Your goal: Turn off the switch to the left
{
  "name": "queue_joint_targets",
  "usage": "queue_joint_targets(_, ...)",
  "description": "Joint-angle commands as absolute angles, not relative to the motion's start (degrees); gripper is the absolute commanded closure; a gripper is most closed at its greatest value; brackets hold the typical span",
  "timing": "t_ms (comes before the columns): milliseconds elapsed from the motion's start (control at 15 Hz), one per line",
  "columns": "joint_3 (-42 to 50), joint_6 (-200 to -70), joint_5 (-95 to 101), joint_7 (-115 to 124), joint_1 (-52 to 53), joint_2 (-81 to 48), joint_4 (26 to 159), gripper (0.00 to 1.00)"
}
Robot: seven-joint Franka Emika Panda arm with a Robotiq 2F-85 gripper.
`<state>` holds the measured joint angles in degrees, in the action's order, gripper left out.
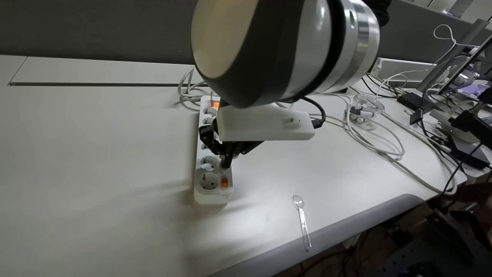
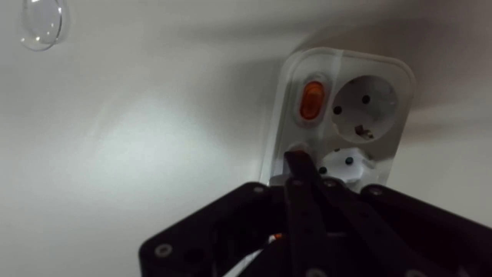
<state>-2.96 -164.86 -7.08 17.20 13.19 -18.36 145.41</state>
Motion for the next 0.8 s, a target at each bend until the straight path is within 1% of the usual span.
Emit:
queue_joint_targets(0, -9.7, -158.0, -16.2, 13.0, 6.3, -23.7, 140.9, 1.0)
queue_joint_targets(133, -10.4, -154.4, -19.9, 11.9, 4.4, -24.5, 139.1, 1.0)
queue_joint_targets(333, -8.8, -152.0, -20.1, 13.4, 4.8, -24.2, 137.7, 1.0)
queue_joint_targets(733, -5.1, -152.8, -11.7, 16.4, 9.2, -18.9, 138.3, 1.0)
